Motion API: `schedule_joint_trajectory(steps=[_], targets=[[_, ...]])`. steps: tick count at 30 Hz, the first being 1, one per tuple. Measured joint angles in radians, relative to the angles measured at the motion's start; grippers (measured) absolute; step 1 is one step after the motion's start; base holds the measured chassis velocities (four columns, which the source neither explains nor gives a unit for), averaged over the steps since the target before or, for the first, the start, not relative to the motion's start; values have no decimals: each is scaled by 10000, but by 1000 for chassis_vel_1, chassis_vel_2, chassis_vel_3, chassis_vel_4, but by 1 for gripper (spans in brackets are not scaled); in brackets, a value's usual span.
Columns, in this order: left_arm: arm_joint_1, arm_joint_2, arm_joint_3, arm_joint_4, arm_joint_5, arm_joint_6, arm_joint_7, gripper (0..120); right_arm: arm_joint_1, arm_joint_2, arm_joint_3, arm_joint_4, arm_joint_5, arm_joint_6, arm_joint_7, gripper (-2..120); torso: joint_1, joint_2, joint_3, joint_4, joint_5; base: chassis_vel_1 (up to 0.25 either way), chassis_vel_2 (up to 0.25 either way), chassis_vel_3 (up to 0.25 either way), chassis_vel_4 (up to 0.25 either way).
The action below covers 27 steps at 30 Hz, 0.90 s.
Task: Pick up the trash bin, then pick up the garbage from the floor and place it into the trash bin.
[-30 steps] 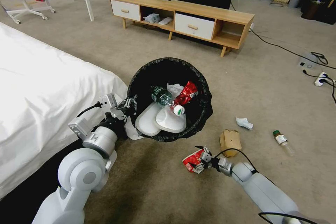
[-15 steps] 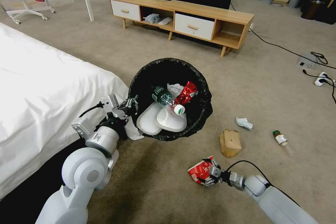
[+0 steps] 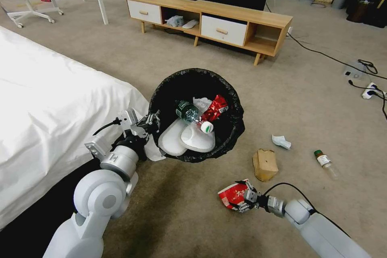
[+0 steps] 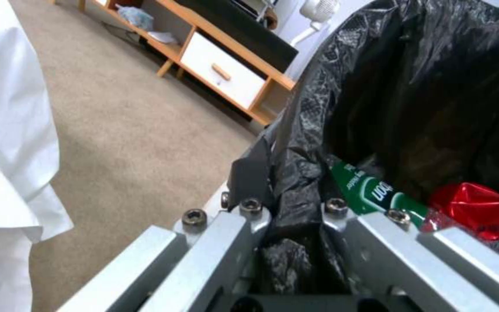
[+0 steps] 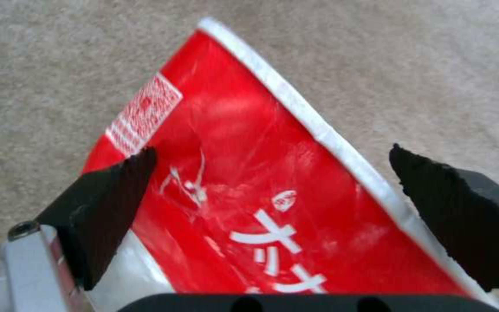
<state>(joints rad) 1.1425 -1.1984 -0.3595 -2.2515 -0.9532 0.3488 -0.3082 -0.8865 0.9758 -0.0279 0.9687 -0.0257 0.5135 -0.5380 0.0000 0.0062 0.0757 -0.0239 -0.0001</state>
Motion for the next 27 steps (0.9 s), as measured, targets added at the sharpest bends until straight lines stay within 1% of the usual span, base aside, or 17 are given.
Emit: schedule_joint_trajectory(steps=[7,21,27], targets=[[-107,16,19,88,-21,0,10,3,-229,-347,244,673,350,-145,-2,100,0,0,0,0,1,0,0,0,0],[-133,41,37,115,-43,-1,20,3,-462,-535,268,1247,490,-281,13,100,0,0,0,0,1,0,0,0,0],[-114,8,47,102,-35,-1,20,3,-492,-538,205,1280,522,-337,29,100,0,0,-1,0,0,0,0,0,0]])
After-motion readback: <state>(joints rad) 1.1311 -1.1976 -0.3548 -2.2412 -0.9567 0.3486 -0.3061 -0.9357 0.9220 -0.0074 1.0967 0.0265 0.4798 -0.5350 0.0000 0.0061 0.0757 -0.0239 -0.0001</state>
